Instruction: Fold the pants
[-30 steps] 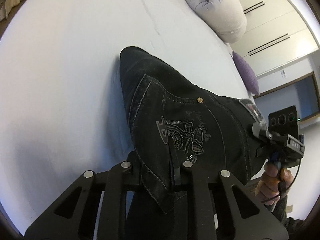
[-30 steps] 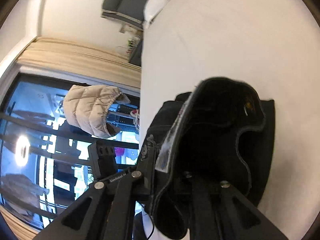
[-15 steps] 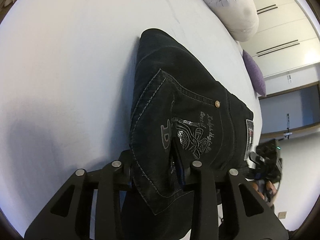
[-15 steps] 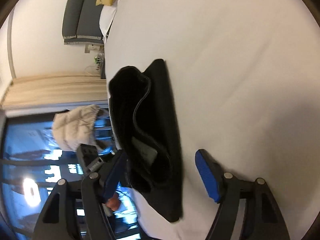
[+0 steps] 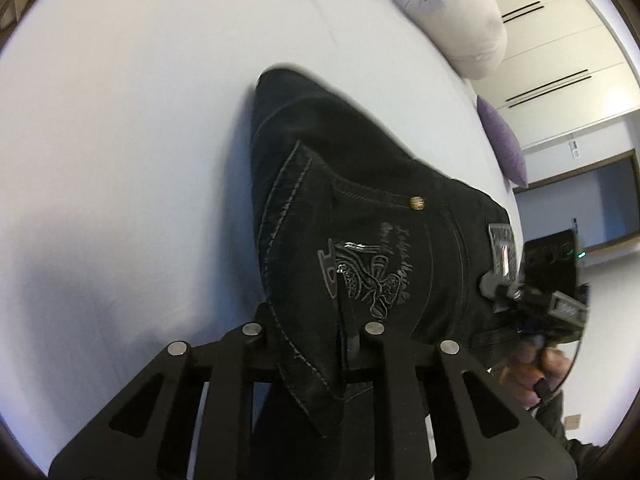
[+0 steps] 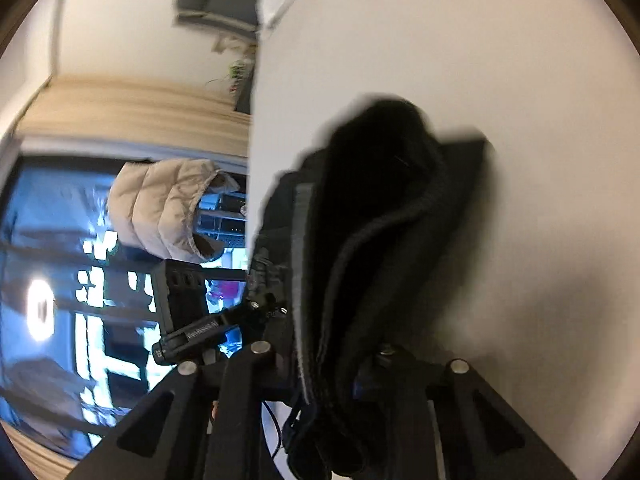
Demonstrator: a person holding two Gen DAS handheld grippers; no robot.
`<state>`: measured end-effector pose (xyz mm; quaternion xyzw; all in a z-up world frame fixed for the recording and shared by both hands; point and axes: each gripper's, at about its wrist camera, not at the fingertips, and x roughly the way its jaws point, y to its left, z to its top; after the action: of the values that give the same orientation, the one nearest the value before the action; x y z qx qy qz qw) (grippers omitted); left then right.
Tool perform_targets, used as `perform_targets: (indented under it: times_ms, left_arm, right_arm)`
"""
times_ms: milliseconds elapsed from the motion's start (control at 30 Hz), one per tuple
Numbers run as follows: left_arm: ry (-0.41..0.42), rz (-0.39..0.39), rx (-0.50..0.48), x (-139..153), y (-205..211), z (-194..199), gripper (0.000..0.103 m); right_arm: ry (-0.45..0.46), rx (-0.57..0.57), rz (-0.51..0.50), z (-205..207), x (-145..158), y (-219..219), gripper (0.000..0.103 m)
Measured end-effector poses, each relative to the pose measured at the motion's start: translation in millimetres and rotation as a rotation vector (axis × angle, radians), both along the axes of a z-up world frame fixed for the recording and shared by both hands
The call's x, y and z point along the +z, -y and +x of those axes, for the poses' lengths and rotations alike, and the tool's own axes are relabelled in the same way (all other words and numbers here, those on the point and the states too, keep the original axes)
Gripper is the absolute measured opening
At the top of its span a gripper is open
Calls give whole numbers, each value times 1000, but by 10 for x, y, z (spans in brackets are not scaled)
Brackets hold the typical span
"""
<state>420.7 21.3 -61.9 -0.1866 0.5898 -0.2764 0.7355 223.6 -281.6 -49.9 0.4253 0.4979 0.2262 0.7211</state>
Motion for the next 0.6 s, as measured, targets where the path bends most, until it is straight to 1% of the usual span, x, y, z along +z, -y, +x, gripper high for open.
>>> perform_targets:
  times_ms: [67,133,167,200,233,267,300,333,367,400,433,467,500,533,567,600]
  left_arm:
    - [47,-18,34,199,-78,-4,15]
    - [110,-4,71,414,-135,21,15]
    - [129,16,83,461,-150,49,15]
    - [148,45,93,471,-149,80,16]
    - [160,66,96,440,-139,98,16]
    - [145,76,108,338,-140,112,17]
    - [109,93,119,182,-136,118,18]
    - [70,117,123,17,-110,111,25]
    - [33,137,133,-116,-99,96,35]
    - [29,111,158,-176,-149,43,36]
    - [69,120,189,-96,-196,-45,52]
    - [91,174,198,-32,-196,-92,72]
    - [134,275,200,86,-187,-169,81]
    - [181,339,197,222,-164,-253,92]
    - [228,379,197,369,-132,-341,97]
    - [269,419,201,494,-97,-414,97]
  right_arm:
    - [69,12,-38,164,284,10,20]
    - [100,33,-38,390,435,60,20]
    - [79,58,-25,594,424,68,20]
    - [64,63,-41,724,395,73,21]
    - [59,66,-105,881,361,38,23]
    - [41,77,-191,1026,236,6,26]
    - [-9,74,-196,1085,71,22,29]
    - [-89,64,-186,1119,-155,63,45]
    - [-168,46,-178,1102,-367,110,49]
    - [-154,25,-135,1030,-423,159,49]
    - [-118,9,-121,925,-384,192,54]
    - [-87,-23,-160,769,-282,239,61]
    - [-64,-49,-199,657,-201,266,64]
    - [-27,-75,-240,522,-90,300,67]
    - [28,-94,-269,358,67,326,67]
    - [60,-99,-287,294,184,314,67]
